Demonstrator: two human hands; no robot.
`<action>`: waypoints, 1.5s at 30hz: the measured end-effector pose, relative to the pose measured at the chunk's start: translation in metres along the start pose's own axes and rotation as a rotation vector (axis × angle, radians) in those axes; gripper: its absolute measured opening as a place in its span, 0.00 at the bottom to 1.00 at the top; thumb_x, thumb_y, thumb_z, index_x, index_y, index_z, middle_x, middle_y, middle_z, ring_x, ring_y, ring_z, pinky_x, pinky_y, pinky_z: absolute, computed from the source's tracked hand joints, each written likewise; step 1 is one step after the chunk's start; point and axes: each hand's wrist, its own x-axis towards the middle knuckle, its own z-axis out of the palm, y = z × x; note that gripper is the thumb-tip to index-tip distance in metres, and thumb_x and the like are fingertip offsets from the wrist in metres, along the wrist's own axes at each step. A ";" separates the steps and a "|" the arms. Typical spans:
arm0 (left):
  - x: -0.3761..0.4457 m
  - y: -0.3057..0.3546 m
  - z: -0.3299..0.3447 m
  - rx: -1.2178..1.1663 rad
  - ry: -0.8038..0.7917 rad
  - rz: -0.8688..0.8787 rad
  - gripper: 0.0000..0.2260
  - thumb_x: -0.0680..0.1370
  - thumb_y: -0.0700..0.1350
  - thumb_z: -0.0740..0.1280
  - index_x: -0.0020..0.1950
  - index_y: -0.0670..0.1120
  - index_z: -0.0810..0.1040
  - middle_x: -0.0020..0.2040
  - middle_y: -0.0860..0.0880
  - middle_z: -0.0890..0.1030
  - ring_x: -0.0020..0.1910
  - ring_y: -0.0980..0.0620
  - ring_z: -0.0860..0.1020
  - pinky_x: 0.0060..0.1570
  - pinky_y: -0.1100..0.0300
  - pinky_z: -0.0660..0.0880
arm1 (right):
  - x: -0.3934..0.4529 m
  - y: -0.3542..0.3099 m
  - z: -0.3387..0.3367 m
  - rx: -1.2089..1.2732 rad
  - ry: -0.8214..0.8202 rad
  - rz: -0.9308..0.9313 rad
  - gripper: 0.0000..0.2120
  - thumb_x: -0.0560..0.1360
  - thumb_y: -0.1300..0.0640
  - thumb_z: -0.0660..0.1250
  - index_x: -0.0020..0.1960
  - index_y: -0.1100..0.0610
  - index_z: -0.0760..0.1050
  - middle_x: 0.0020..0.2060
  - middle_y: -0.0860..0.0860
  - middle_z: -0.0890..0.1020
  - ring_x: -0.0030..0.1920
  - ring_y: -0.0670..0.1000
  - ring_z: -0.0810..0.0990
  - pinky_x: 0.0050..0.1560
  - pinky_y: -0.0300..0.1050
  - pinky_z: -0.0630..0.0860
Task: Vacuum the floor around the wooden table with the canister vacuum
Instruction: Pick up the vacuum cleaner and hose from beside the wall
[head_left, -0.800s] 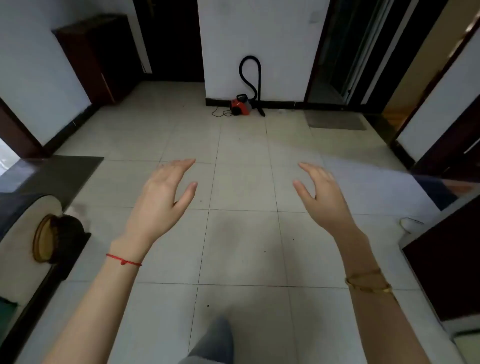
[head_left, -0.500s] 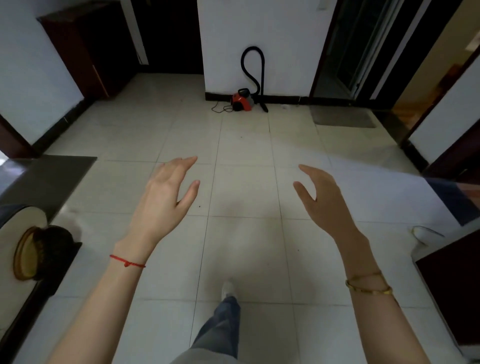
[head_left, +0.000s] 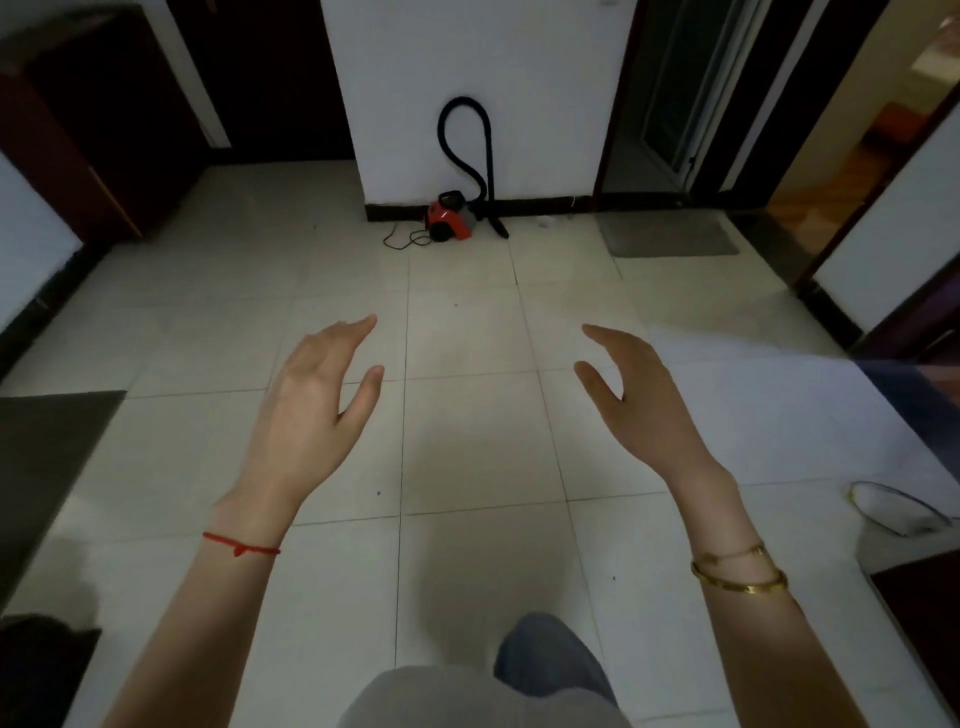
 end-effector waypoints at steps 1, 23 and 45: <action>0.017 -0.006 0.008 -0.005 -0.016 0.002 0.21 0.80 0.52 0.57 0.73 0.47 0.66 0.67 0.47 0.73 0.68 0.48 0.69 0.68 0.50 0.66 | 0.016 0.005 0.005 0.000 0.004 0.003 0.24 0.80 0.46 0.58 0.74 0.53 0.65 0.69 0.47 0.70 0.70 0.45 0.65 0.70 0.38 0.58; 0.496 -0.125 0.173 0.022 0.000 -0.114 0.21 0.81 0.50 0.59 0.74 0.52 0.64 0.69 0.51 0.71 0.70 0.52 0.66 0.69 0.57 0.62 | 0.545 0.140 0.080 -0.068 -0.103 -0.077 0.22 0.81 0.46 0.57 0.73 0.51 0.64 0.69 0.47 0.71 0.70 0.46 0.66 0.68 0.39 0.59; 0.965 -0.354 0.311 0.034 -0.056 -0.018 0.20 0.81 0.47 0.59 0.72 0.46 0.66 0.65 0.51 0.73 0.64 0.55 0.70 0.64 0.65 0.63 | 1.047 0.229 0.217 -0.068 -0.080 -0.018 0.21 0.80 0.49 0.60 0.71 0.54 0.67 0.68 0.50 0.72 0.69 0.49 0.69 0.65 0.37 0.59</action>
